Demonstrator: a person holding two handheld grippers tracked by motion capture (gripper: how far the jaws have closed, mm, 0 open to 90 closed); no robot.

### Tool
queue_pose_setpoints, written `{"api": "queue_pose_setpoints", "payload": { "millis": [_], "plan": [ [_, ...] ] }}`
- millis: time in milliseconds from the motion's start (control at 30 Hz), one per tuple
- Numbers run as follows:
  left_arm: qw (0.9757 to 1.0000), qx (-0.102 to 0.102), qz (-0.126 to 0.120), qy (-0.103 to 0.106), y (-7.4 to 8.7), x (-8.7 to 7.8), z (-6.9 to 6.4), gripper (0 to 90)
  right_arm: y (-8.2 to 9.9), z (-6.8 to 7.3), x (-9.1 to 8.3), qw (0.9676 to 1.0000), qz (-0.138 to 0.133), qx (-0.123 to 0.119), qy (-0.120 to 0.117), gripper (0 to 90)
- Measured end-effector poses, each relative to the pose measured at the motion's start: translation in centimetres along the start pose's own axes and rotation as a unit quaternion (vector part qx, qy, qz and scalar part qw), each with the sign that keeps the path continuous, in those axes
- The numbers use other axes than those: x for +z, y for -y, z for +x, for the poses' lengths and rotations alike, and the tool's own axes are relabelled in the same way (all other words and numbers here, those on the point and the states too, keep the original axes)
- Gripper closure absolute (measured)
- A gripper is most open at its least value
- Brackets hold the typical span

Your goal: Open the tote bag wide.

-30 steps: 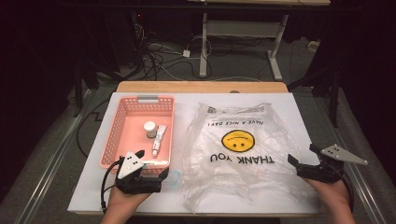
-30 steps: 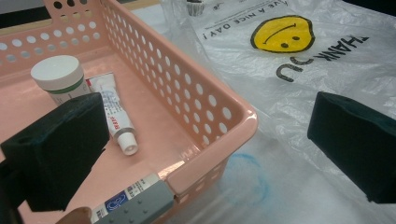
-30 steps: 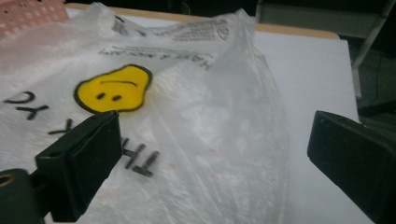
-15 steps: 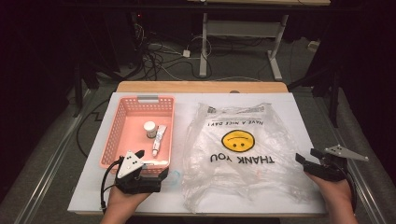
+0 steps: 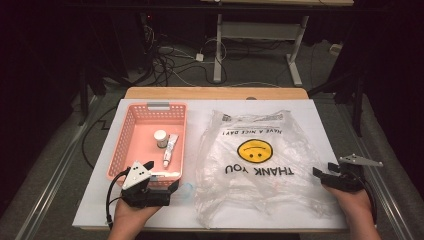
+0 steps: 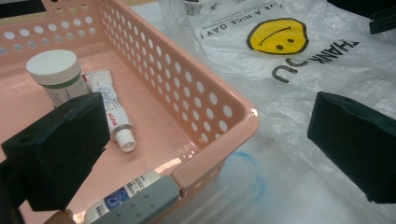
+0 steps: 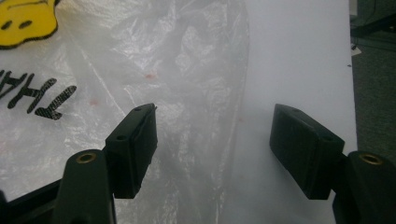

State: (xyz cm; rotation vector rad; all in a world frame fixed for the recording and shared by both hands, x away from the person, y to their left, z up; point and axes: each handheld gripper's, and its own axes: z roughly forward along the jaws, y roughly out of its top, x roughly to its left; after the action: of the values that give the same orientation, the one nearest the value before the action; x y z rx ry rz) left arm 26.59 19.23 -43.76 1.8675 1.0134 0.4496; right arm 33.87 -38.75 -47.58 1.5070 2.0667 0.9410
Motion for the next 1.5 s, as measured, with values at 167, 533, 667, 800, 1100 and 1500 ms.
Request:
{"api": "queue_pose_setpoints", "payload": {
  "millis": [167,533,667,800,1100,1500],
  "plan": [
    [0.9999,-0.011,-0.002,-0.001,0.0,-0.2,0.3,0.0,-0.1,0.6,0.2,0.9995,0.01,-0.023,0.02,35.3],
    [0.9998,-0.017,0.003,-0.001,-0.1,-0.2,0.7,0.0,0.0,0.7,0.1,0.9994,0.005,-0.035,0.003,56.9],
    [0.9999,0.004,0.008,-0.01,0.0,-0.1,0.4,0.0,0.0,0.8,0.0,0.9991,0.004,-0.041,-0.009,73.6],
    [0.9999,0.001,0.01,-0.004,0.0,-0.1,0.4,0.0,0.1,1.1,-0.2,0.9984,-0.004,-0.054,-0.019,85.5],
    [0.9999,-0.001,0.01,0.01,-0.1,-0.2,0.6,0.0,1.6,2.4,-2.5,0.998,-0.017,-0.048,-0.038,88.2],
    [0.9999,0.01,-0.007,0.005,0.2,-0.2,0.8,0.0,4.8,5.7,-5.8,0.9946,-0.014,-0.085,-0.057,88.3]
  ]
}}
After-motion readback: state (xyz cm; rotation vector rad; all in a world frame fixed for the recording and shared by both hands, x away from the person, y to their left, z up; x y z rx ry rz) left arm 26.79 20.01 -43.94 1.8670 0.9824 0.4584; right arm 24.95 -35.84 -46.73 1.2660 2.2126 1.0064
